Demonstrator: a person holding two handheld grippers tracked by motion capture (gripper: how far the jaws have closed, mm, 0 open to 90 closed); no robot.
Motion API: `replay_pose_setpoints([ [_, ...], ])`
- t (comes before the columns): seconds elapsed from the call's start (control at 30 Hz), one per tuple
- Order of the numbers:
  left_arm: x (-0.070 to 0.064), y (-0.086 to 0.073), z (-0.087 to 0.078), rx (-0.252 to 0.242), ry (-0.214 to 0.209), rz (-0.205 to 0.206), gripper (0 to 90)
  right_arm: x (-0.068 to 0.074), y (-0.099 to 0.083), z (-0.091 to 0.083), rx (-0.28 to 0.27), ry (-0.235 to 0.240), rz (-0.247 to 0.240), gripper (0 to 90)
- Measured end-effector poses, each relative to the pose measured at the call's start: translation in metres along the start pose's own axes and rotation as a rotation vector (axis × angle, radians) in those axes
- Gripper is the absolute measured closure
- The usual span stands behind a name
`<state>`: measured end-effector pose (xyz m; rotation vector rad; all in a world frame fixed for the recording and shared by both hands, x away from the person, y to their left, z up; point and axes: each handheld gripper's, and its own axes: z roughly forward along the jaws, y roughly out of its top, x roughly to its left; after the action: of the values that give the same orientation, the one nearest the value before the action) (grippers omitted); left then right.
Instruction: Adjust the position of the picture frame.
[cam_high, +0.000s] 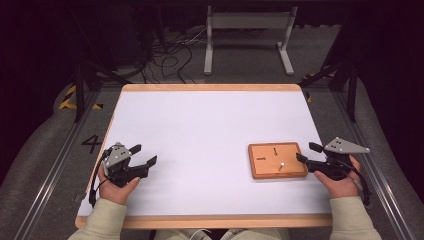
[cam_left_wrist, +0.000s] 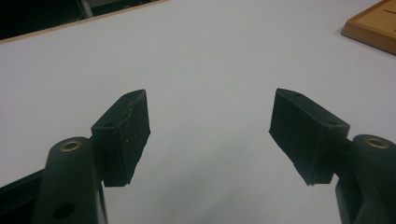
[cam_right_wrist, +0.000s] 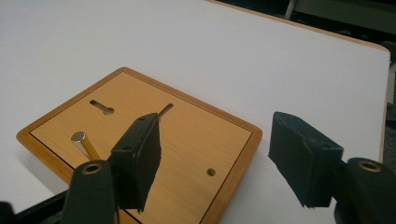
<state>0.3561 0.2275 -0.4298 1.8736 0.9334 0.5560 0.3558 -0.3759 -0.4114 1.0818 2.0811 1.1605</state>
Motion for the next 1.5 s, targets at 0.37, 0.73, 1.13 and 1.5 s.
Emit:
replay_pose_setpoints([
  [0.37,-0.001,0.002,0.002,0.002,-0.002,0.015,28.9,-0.001,0.007,-0.006,-0.002,-0.010,0.007,40.8],
  [0.73,-0.002,0.001,0.003,0.006,-0.002,0.011,28.8,-0.008,0.020,-0.002,0.068,-0.006,0.041,61.5],
  [1.13,-0.001,0.001,0.004,0.010,0.002,0.006,28.8,-0.009,0.025,0.010,0.226,-0.062,0.037,90.0],
  [1.5,-0.001,0.001,0.005,0.012,-0.001,0.004,28.8,-0.010,0.016,0.021,0.364,-0.095,0.029,90.0],
])
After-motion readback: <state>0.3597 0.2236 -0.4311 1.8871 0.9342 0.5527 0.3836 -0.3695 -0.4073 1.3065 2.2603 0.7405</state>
